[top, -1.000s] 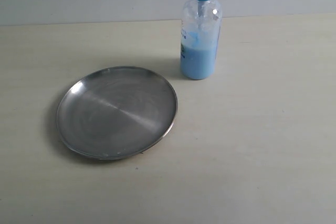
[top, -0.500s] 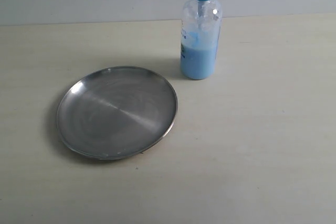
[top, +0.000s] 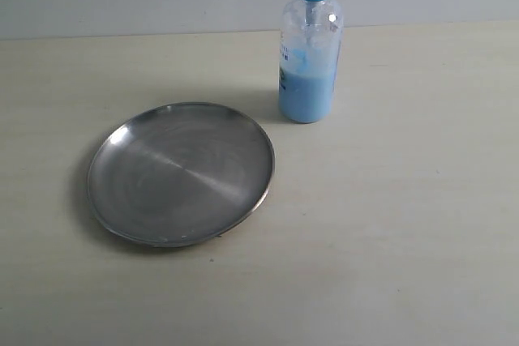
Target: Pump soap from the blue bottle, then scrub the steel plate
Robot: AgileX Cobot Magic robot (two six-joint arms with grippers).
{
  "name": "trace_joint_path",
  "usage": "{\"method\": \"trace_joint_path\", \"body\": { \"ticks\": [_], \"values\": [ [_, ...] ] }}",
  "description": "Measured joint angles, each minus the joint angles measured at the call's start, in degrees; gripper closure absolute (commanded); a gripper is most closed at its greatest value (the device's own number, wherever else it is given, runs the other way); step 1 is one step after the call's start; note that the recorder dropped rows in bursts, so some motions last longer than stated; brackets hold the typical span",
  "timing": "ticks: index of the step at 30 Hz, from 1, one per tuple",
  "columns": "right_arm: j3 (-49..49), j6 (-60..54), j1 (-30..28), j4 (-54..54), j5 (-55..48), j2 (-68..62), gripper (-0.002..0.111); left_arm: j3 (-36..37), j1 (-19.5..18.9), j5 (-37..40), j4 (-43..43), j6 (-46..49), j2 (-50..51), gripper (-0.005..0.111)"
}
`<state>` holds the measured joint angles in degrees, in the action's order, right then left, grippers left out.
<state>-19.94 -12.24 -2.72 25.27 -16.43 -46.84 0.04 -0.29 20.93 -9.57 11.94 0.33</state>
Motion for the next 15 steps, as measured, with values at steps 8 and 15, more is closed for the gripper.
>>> {"method": "trace_joint_path", "body": {
  "ticks": [8, 15],
  "values": [
    [-3.32, -26.89, 0.00, 17.68, 0.26, -8.67, 0.108, 0.00, 0.00, 0.00, 0.00, 0.00, 0.00, 0.107],
    [-3.73, -56.07, 0.00, 42.87, 4.04, -15.36, 0.108, 0.00, 0.00, 0.00, 0.00, 0.00, 0.00, 0.107]
  ]
}}
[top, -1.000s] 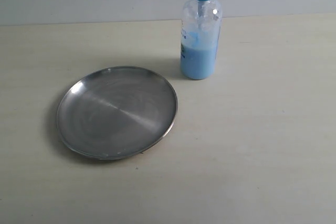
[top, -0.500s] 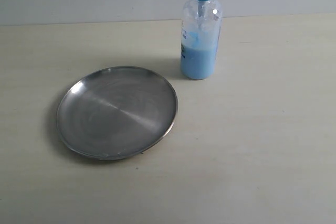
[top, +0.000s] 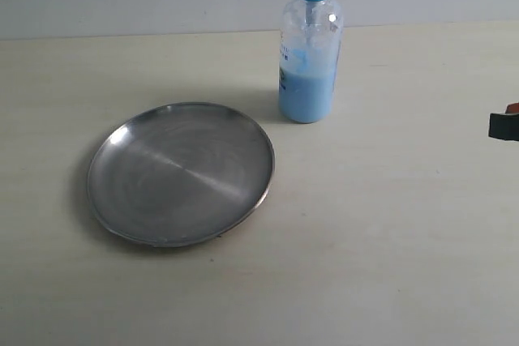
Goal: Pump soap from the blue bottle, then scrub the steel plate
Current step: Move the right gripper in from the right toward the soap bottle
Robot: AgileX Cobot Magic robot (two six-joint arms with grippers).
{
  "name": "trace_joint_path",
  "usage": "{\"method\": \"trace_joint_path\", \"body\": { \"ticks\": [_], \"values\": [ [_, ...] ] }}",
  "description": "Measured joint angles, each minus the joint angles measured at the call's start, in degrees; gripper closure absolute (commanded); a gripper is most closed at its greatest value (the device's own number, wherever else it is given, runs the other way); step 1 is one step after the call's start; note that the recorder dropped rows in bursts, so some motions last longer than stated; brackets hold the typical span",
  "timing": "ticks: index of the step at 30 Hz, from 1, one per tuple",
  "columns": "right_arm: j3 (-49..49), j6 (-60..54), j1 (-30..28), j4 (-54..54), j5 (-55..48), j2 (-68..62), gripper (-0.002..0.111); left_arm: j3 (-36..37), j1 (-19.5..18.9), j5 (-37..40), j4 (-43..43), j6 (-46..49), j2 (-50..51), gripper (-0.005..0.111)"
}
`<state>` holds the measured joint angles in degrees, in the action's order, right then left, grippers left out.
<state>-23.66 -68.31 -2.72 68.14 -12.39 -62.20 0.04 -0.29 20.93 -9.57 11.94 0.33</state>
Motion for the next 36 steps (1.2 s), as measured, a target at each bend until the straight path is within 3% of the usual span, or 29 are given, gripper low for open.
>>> {"method": "trace_joint_path", "body": {
  "ticks": [6, 9, 17, 24, 31, 36],
  "values": [
    [-2.40, -30.68, 0.00, 23.80, -9.81, -6.36, 0.108, 0.00, 0.00, 0.00, 0.00, 0.00, 0.00, 0.107],
    [-2.94, -41.91, 0.00, 29.38, -14.65, -9.62, 0.108, 0.00, 0.00, 0.00, 0.00, 0.00, 0.00, 0.107],
    [-7.54, -46.33, 0.00, 31.25, -15.23, -17.73, 0.108, 0.00, 0.00, 0.00, 0.00, 0.00, 0.00, 0.107],
    [-12.66, -37.16, 3.92, 27.57, -6.97, -21.74, 0.108, 0.00, 0.00, 0.00, 0.00, 0.00, 0.00, 0.107],
    [-16.39, -9.11, 15.14, -2.20, 3.05, -21.94, 0.108, 0.00, 0.00, 0.00, 0.00, 0.00, 0.00, 0.107],
    [-16.38, 15.68, 19.05, -23.85, 4.58, -22.81, 0.108, 0.00, 0.00, 0.00, 0.00, 0.00, 0.00, 0.107]
  ]
}}
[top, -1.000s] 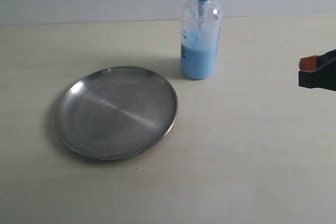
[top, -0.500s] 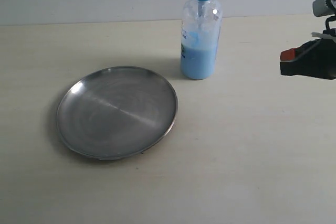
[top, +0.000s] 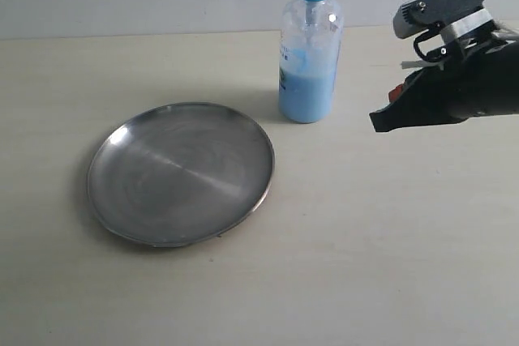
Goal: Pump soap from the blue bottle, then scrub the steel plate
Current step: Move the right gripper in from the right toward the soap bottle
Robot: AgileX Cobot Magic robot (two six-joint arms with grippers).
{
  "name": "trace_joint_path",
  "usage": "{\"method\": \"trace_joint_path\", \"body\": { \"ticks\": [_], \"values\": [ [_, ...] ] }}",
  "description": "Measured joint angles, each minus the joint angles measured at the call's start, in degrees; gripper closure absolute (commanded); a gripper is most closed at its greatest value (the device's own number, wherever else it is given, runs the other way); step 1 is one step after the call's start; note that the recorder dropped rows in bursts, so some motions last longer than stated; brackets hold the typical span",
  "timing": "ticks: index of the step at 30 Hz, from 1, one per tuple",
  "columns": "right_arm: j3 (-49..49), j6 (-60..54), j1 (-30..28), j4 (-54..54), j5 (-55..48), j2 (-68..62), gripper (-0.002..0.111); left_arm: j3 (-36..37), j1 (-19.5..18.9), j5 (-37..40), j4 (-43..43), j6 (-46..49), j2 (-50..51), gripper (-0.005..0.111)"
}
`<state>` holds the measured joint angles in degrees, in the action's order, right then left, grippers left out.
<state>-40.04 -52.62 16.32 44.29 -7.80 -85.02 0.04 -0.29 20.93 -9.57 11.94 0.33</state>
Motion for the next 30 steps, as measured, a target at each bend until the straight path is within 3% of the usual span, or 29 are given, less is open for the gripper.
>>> {"method": "trace_joint_path", "body": {
  "ticks": [5, 8, 12, 16, 23, 27, 30],
  "values": [
    [0.00, 28.38, 0.46, -23.18, -0.33, -7.25, 0.108, 0.00, 0.00, 0.00, 0.00, 0.00, 0.00, 0.107],
    [0.56, 32.05, 0.46, -25.48, 4.65, -11.58, 0.108, 0.00, 0.00, 0.00, 0.00, 0.00, 0.00, 0.107],
    [7.89, 39.70, 0.46, -28.56, 26.98, -13.15, 0.108, 0.00, 0.00, 0.00, 0.00, 0.00, 0.00, 0.107],
    [13.02, 49.87, 0.46, -44.29, 47.09, -13.78, 0.108, 0.00, 0.00, 0.00, 0.00, 0.00, 0.00, 0.107],
    [13.60, 48.83, 0.46, -46.48, 62.86, -20.29, 0.108, 0.00, 0.00, 0.00, 0.00, 0.00, 0.00, 0.107],
    [12.33, 48.83, 0.46, -46.27, 66.64, -24.09, 0.094, 0.00, 0.00, 0.00, 0.00, 0.00, 0.00, 0.107],
    [10.70, 48.83, 0.46, -46.87, 66.61, -25.92, 0.071, 0.00, 0.00, 0.00, 0.00, 0.00, 0.00, 0.107]
  ]
}}
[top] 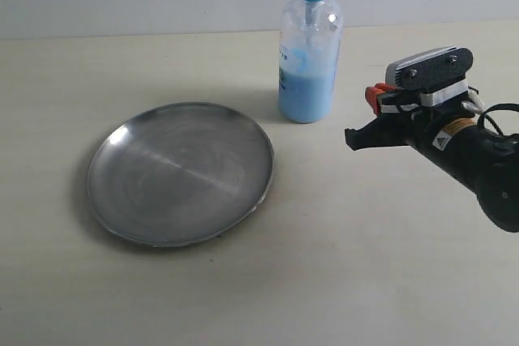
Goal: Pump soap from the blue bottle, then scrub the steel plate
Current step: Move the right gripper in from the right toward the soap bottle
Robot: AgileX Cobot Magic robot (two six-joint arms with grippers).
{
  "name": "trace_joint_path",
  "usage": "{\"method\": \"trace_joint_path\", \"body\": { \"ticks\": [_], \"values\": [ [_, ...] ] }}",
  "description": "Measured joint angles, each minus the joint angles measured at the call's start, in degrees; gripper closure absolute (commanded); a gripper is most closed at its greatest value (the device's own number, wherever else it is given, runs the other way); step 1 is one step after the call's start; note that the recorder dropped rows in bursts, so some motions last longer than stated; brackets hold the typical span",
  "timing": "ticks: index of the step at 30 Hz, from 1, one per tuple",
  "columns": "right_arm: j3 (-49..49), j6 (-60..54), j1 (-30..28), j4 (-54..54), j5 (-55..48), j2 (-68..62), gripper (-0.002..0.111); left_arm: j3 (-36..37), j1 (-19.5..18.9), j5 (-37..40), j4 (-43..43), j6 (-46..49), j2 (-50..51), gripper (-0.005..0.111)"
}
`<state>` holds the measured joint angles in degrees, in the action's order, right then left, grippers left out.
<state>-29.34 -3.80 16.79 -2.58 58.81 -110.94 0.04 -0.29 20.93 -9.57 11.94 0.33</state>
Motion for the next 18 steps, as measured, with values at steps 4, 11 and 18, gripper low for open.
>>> {"method": "trace_joint_path", "body": {
  "ticks": [4, 11, 18],
  "values": [
    [-1.47, 0.00, 0.00, -2.86, 0.00, -0.80, 0.021, 0.00, 0.00, 0.00, 0.00, 0.00, 0.00, 0.107],
    [-4.07, 1.44, 0.00, -8.18, 0.10, -0.93, 0.004, 0.00, 0.00, 0.00, 0.00, 0.00, 0.00, 0.107],
    [-8.45, 5.10, 0.00, -13.02, 0.00, -1.02, 0.004, 0.00, 0.00, 0.00, 0.00, 0.00, 0.00, 0.107]
  ]
}}
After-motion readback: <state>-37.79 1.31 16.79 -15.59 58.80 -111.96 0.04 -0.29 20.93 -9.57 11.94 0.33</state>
